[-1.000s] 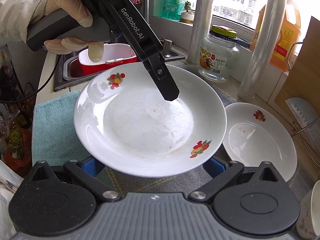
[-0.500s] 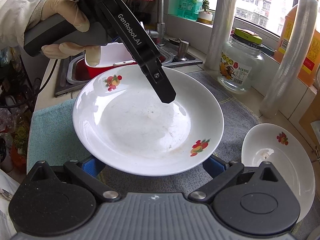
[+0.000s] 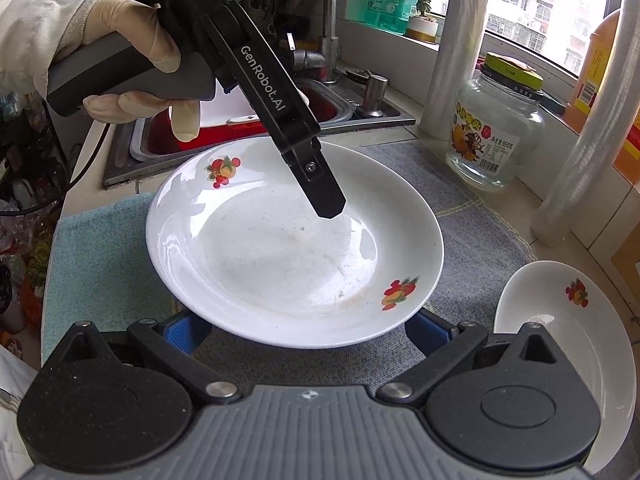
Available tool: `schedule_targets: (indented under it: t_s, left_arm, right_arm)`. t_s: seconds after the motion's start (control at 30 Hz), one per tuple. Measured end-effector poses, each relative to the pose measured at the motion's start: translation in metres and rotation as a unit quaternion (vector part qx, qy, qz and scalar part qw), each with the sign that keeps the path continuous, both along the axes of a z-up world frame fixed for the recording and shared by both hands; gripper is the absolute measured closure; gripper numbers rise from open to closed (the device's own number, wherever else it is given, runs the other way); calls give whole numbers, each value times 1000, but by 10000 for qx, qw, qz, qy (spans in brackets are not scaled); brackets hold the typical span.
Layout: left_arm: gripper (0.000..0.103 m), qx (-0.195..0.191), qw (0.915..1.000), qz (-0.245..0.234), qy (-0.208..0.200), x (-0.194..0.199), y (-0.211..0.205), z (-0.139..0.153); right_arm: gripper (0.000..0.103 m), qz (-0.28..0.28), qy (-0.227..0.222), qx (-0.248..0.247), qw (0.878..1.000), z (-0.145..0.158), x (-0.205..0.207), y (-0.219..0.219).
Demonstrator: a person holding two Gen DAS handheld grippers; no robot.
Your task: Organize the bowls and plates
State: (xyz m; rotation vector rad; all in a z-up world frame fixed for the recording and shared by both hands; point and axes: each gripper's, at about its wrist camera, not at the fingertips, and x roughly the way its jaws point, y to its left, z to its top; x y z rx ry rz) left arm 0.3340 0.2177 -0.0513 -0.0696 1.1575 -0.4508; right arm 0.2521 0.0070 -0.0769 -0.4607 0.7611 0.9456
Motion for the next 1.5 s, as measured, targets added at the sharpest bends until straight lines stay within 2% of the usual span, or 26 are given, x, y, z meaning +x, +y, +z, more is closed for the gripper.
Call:
schedule_targets:
  t_s: [0.27, 0.67, 1.5]
  left_arm:
    - [12, 42, 9999, 39, 86, 0, 3, -3]
    - [12, 317, 9993, -9, 184, -5, 1, 1]
    - [11, 574, 9967, 444, 360, -18, 4, 13]
  right_arm:
    - [0, 5, 52, 19, 10000, -1, 0, 2]
    - [0, -48, 82, 115, 9999, 1, -4, -2]
    - [0, -51, 60, 165, 9998, 1, -6, 2]
